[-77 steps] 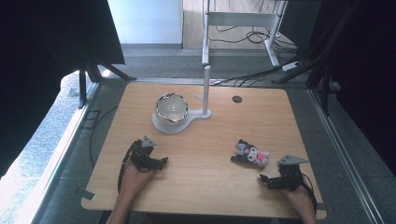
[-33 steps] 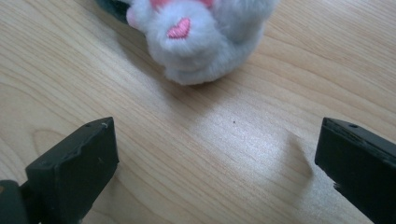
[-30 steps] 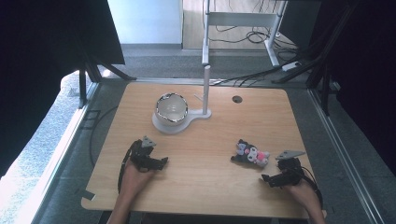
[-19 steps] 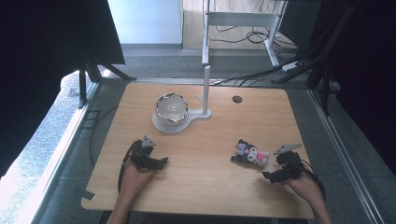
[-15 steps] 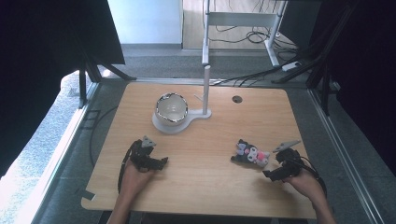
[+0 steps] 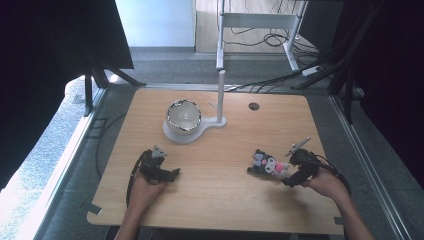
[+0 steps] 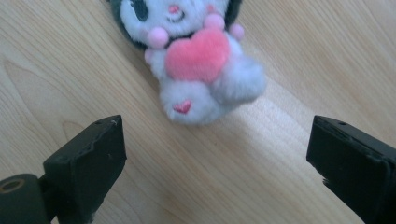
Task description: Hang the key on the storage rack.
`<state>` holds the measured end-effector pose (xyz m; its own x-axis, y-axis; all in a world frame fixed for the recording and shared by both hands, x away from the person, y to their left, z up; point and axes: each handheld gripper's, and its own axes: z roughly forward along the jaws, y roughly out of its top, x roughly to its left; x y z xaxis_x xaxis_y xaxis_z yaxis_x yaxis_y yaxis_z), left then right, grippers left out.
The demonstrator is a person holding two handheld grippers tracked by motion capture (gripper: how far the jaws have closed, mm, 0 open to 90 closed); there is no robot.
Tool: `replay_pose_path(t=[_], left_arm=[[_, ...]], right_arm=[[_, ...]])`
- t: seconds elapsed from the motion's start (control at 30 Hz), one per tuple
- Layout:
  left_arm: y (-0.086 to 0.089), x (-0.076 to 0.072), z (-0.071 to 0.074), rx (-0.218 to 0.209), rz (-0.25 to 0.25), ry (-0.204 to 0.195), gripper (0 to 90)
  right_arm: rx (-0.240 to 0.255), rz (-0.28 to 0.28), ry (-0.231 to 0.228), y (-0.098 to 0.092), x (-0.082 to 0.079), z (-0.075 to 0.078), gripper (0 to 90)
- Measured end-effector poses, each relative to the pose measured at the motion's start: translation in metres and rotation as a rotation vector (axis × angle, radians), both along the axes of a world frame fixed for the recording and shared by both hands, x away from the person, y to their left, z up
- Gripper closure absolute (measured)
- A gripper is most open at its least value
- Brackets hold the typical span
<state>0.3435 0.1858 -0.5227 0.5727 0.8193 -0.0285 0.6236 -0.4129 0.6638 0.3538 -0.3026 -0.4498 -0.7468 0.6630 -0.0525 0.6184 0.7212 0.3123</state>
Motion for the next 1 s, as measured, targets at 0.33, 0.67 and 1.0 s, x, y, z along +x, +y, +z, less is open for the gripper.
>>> replay_pose_path(t=[0.33,0.67,1.0], left_arm=[[0.000,0.000,0.000,0.000,0.000,0.000,2.4],[0.000,0.000,0.000,0.000,0.000,0.001,2.4],[0.000,0.000,0.000,0.000,0.001,0.001,2.4]], right_arm=[[-0.083,0.092,0.040,0.027,0.019,0.007,7.0],[-0.147,0.180,0.110,0.052,0.036,-0.004,13.3],[-0.207,0.219,0.173,0.064,0.048,-0.019,24.9]])
